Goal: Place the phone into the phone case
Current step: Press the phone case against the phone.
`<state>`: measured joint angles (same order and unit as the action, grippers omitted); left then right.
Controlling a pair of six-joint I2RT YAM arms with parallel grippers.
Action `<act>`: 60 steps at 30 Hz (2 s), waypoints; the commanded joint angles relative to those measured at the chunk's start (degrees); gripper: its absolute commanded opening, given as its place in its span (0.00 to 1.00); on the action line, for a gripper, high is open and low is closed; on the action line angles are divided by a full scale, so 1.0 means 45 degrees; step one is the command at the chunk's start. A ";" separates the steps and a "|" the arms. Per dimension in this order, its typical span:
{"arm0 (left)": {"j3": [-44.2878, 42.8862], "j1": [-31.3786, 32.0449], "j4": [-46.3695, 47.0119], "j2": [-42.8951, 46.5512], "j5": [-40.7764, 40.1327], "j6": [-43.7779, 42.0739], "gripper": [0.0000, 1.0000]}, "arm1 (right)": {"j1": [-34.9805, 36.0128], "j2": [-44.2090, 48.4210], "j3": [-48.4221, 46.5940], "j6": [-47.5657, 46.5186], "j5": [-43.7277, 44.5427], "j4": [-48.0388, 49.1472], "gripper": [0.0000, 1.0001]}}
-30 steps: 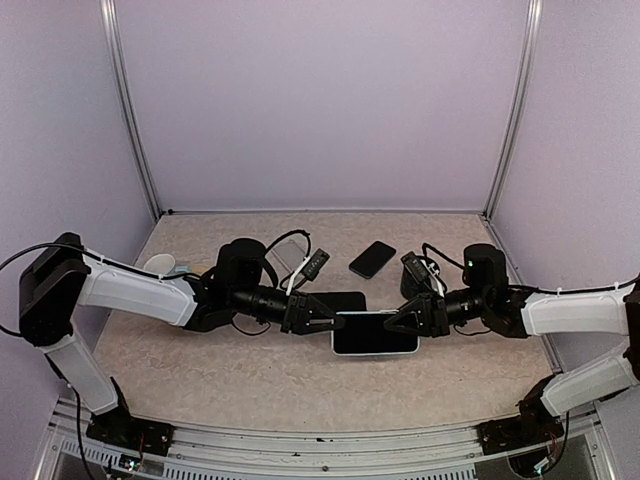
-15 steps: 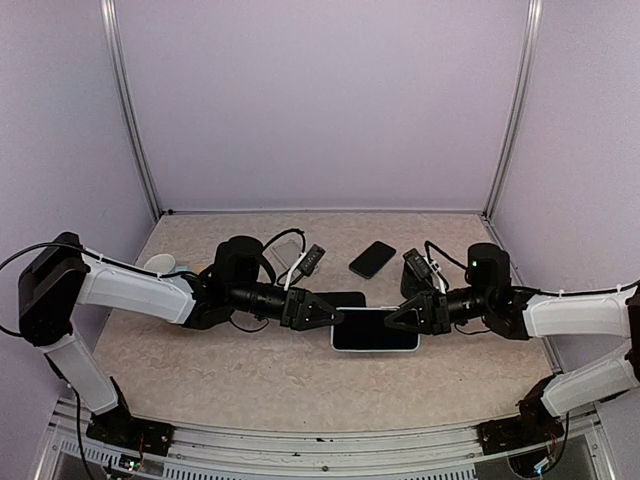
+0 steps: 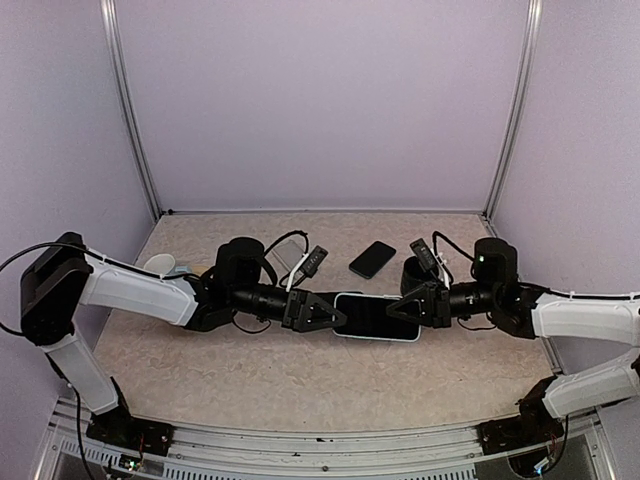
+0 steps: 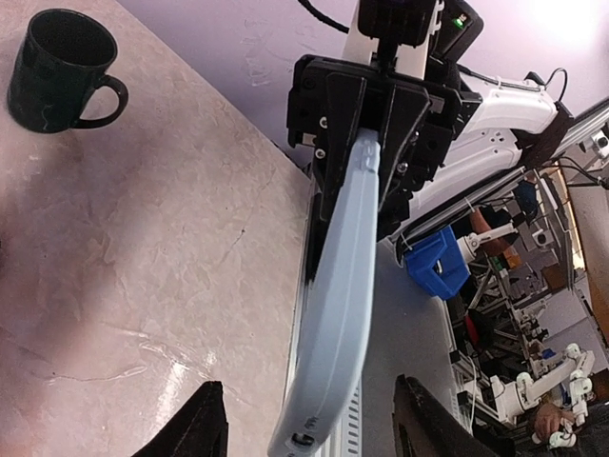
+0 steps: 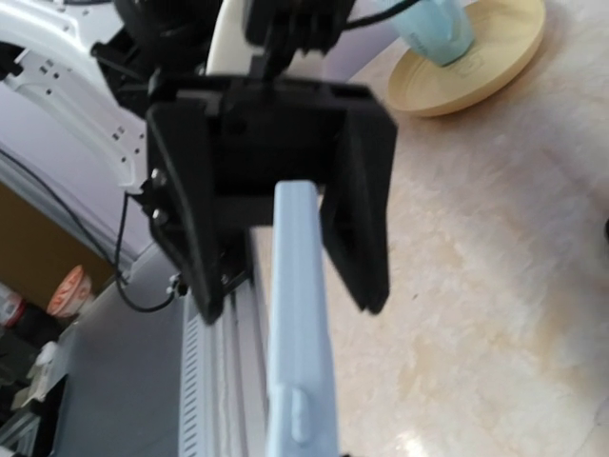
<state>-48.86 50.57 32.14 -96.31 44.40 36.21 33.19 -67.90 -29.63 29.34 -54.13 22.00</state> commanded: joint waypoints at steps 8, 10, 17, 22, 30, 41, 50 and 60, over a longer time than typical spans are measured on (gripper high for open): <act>-0.0200 0.0130 0.0510 -0.0355 0.0425 0.0157 0.55 | -0.0090 0.0642 -0.0866 -0.0612 0.0890 -0.0404 0.00; -0.0207 0.0116 0.0506 -0.0374 0.0430 0.0157 0.49 | -0.0090 0.0557 -0.0906 -0.0658 0.0886 -0.0478 0.00; -0.0267 0.0111 0.0564 -0.0440 0.0508 0.0195 0.21 | -0.0091 0.0412 -0.1004 -0.0910 0.1031 -0.0824 0.00; -0.0273 0.0108 0.0699 -0.0537 0.0561 0.0307 0.00 | -0.0090 0.0457 -0.1099 -0.1467 0.1458 -0.1440 0.00; -0.0211 0.0053 0.0572 -0.0438 0.0466 0.0137 0.20 | -0.0093 0.0583 -0.1131 -0.1760 0.1403 -0.1819 0.00; -0.0607 0.0149 0.1106 -0.0698 0.0577 0.0310 0.48 | -0.0091 -0.0204 -0.0728 -0.0576 -0.0256 -0.0106 0.00; -0.0840 0.0189 0.1206 -0.0881 0.0630 0.0385 0.43 | -0.0091 -0.0426 -0.0623 -0.0329 -0.0430 0.0229 0.00; -0.0822 0.0202 0.1350 -0.0980 0.0731 0.0528 0.00 | -0.0091 -0.0836 -0.0584 -0.0406 -0.0645 0.0188 0.00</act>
<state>-51.11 51.11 36.82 -100.16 47.77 36.69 32.97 -71.07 -32.29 29.08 -57.28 19.57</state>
